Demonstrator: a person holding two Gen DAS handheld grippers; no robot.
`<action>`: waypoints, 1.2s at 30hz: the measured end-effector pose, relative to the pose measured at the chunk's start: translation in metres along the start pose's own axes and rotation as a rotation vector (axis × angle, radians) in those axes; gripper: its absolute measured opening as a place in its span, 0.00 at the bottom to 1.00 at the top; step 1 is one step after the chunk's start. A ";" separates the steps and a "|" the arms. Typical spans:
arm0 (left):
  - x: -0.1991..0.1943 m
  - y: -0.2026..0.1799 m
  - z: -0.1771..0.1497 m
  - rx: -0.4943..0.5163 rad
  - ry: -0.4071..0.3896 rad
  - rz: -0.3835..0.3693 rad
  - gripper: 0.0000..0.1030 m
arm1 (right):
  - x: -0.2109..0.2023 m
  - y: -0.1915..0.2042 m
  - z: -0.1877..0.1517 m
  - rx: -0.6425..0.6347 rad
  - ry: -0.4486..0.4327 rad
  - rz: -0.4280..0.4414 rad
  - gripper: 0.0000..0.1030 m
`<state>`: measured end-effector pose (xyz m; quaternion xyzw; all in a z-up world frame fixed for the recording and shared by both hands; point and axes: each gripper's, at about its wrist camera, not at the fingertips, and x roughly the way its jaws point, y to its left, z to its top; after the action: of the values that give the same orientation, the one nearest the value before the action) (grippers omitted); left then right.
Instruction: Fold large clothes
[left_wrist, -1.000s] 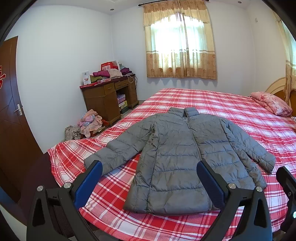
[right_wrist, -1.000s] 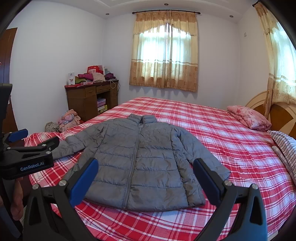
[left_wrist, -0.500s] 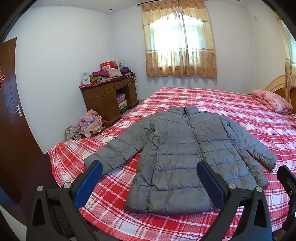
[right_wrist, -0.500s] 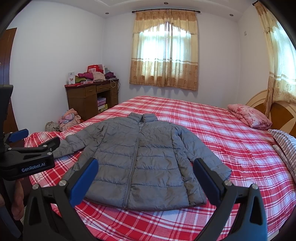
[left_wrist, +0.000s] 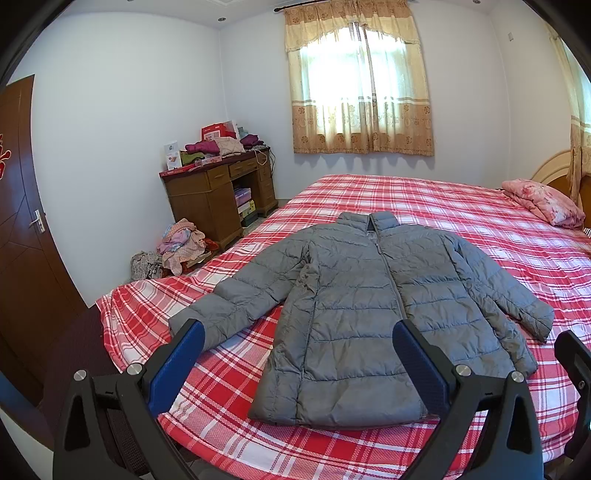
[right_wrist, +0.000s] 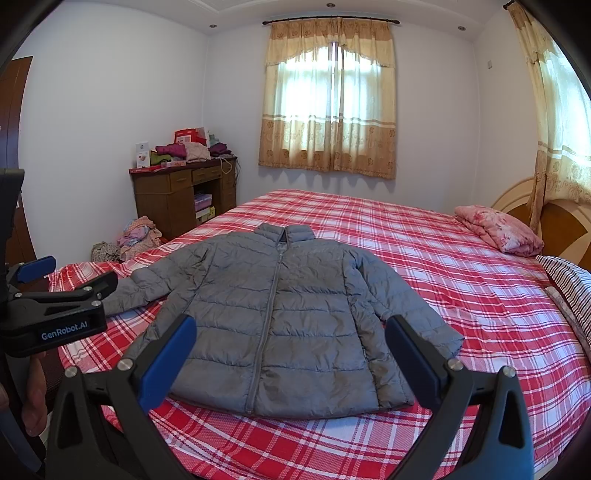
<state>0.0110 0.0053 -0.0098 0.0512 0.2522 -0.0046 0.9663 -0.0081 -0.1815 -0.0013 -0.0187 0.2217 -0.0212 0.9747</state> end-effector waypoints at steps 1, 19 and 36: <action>0.000 0.000 0.000 -0.001 0.000 0.000 0.99 | 0.000 0.000 0.000 0.000 0.000 -0.001 1.00; 0.001 -0.002 0.000 0.001 0.004 0.002 0.99 | 0.004 0.002 -0.002 0.001 0.009 0.004 1.00; 0.005 0.001 0.000 0.002 0.011 0.004 0.99 | 0.007 0.007 -0.004 0.003 0.014 0.014 1.00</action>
<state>0.0149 0.0063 -0.0121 0.0526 0.2572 -0.0026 0.9649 -0.0032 -0.1750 -0.0088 -0.0154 0.2283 -0.0147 0.9733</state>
